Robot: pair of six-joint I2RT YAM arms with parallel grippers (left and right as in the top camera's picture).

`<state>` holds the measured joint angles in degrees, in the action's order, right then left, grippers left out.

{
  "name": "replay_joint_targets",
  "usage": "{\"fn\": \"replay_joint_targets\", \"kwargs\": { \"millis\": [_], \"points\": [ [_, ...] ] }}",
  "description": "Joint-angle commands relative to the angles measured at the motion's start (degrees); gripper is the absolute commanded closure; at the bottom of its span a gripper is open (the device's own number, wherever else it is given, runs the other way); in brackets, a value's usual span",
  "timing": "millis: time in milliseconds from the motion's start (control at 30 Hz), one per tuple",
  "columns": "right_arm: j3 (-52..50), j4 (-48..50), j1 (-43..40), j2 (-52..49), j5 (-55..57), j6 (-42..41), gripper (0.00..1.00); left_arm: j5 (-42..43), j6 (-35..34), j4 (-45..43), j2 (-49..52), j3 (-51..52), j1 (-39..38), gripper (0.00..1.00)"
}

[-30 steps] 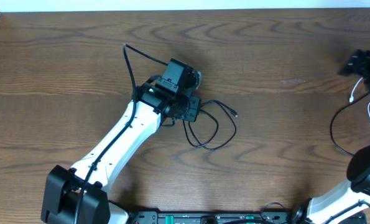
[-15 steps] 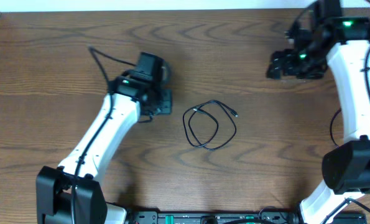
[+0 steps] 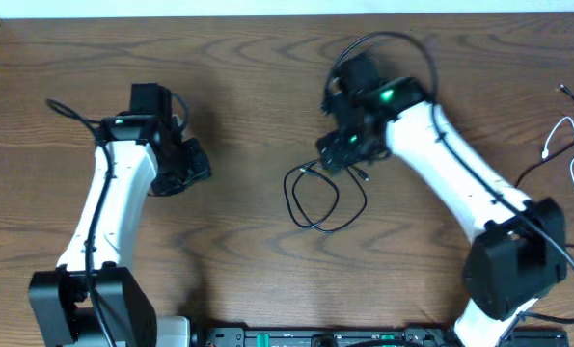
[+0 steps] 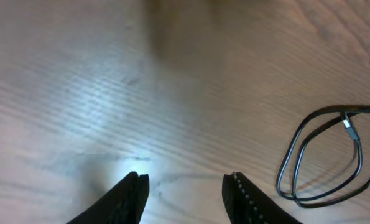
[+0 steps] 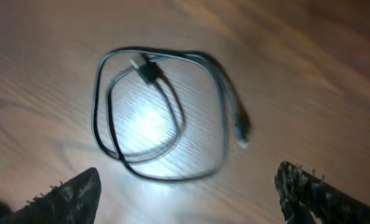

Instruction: Untangle cables

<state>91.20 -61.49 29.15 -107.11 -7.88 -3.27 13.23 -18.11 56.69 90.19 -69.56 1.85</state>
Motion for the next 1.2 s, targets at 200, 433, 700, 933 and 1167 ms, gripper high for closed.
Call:
{"fn": "replay_joint_targets", "kwargs": {
  "millis": [200, 433, 700, 933, 1167],
  "points": [
    [-15.9, 15.3, 10.7, 0.1, 9.1, -8.2, 0.20, 0.9, 1.8, 1.6, -2.0, 0.1, 1.5, 0.55],
    [-25.3, 25.3, 13.9, 0.1, 13.8, -13.8, 0.25, 0.9, 1.8, 1.6, -2.0, 0.1, 1.5, 0.55],
    [-30.1, 29.4, 13.8, 0.1, 15.2, -22.7, 0.32, 0.9, 1.8, 1.6, -2.0, 0.1, 1.5, 0.55],
    [-30.6, 29.8, 13.8, 0.1, 15.3, -27.2, 0.89, 0.9, 1.8, 1.6, -2.0, 0.1, 1.5, 0.55],
    [-26.6, 24.4, 8.2, 2.9, 17.3, -27.0, 0.99, 0.9, 1.8, 1.6, -2.0, 0.1, 1.5, 0.55]
  ]
}}
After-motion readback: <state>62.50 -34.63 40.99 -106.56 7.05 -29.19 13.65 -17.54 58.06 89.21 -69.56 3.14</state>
